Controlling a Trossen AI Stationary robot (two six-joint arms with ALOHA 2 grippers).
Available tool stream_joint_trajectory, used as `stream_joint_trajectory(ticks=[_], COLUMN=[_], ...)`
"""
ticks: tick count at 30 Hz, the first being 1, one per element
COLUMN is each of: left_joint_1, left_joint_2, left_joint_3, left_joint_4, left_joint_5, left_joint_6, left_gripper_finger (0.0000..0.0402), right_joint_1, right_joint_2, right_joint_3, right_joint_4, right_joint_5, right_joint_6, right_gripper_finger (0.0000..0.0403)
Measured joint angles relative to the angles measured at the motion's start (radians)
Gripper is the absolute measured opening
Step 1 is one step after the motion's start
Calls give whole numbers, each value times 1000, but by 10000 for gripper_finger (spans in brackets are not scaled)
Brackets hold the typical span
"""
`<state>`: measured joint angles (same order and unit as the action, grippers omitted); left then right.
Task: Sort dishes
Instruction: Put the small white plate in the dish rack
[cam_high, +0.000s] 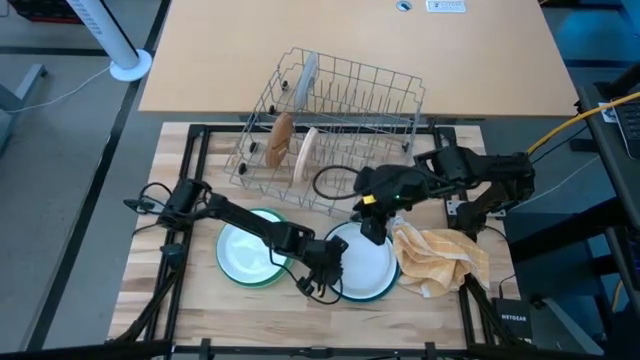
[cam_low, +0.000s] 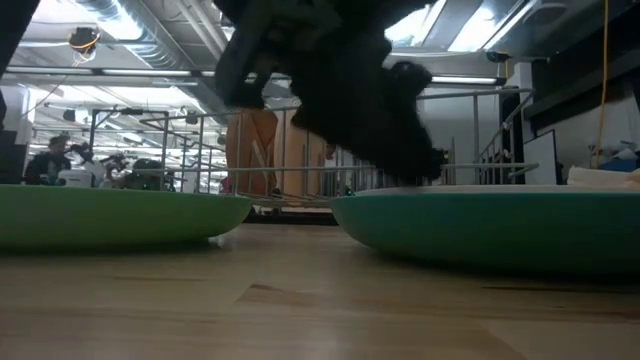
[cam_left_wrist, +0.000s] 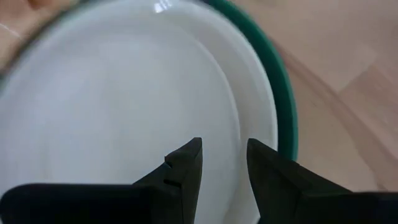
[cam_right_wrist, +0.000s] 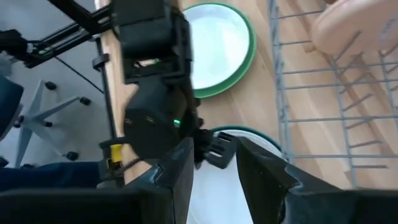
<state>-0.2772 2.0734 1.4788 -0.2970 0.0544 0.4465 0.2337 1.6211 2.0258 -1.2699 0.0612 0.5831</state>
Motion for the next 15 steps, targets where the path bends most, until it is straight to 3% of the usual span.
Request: stream_joint_trajectory(ticks=[5,15], left_joint_1=[-9,-17], left_joint_2=[33,50], left_joint_3=[0,0], left_joint_4=[3,40], left_joint_5=[-6,-125], left_joint_6=[-5,-12], left_gripper_finger=[117,114], right_joint_1=[31,37], right_joint_2=[0,0], right_joint_3=[0,0], right_joint_4=[21,46], right_joint_5=[1,27], right_joint_6=[0,16], right_gripper_finger=[127,127])
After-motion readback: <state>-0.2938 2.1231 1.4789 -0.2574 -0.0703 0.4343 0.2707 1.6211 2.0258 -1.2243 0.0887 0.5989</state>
